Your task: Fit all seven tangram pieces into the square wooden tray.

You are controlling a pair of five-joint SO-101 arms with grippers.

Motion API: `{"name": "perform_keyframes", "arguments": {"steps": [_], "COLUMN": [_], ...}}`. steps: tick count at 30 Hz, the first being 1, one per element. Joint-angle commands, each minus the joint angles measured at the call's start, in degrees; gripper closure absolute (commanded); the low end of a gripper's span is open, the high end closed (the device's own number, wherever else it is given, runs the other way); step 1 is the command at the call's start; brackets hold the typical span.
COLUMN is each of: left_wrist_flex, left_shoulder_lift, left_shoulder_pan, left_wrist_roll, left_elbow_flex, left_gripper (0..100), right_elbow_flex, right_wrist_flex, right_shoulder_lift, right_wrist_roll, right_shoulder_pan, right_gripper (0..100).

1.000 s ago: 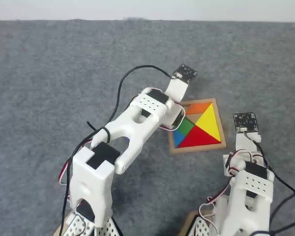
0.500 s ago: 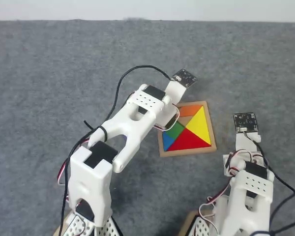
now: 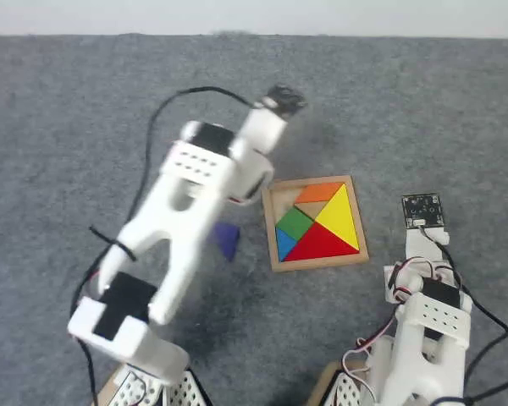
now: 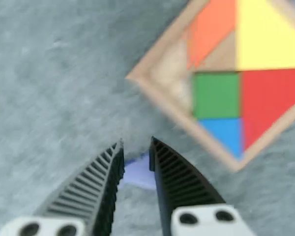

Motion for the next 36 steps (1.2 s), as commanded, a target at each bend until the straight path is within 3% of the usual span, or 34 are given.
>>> {"name": "perform_keyframes", "arguments": {"steps": [1, 8, 21, 26, 32, 36], "left_wrist_flex": [-4.66, -17.32, -9.67, -7.47, -1.76, -7.47], "left_shoulder_lift": [-0.26, 6.15, 4.13, -8.62, -31.38, -40.35], "left_shoulder_pan": [-5.19, -7.3, -9.32, -11.78, -6.77, -3.78], "left_wrist_roll": [-5.45, -6.42, -6.24, -6.51, -11.52, -15.03], "left_elbow_flex": [4.18, 11.47, 23.87, 30.29, 38.46, 39.16], "left_gripper": [91, 91, 95, 95, 95, 90], "right_elbow_flex": [-0.26, -0.26, -0.26, -0.26, -0.26, -0.26], "right_wrist_flex": [-1.1, -1.1, -1.1, -1.1, -1.1, -1.1], "right_shoulder_lift": [-1.63, -1.63, -1.63, -1.63, -1.63, -1.63], "right_wrist_roll": [0.7, 0.7, 0.62, 0.62, 0.62, 0.62], "right_shoulder_pan": [0.75, 0.66, 0.66, 0.66, 0.75, 0.75], "right_gripper": [99.1, 99.1, 99.1, 99.1, 99.1, 99.1]}}
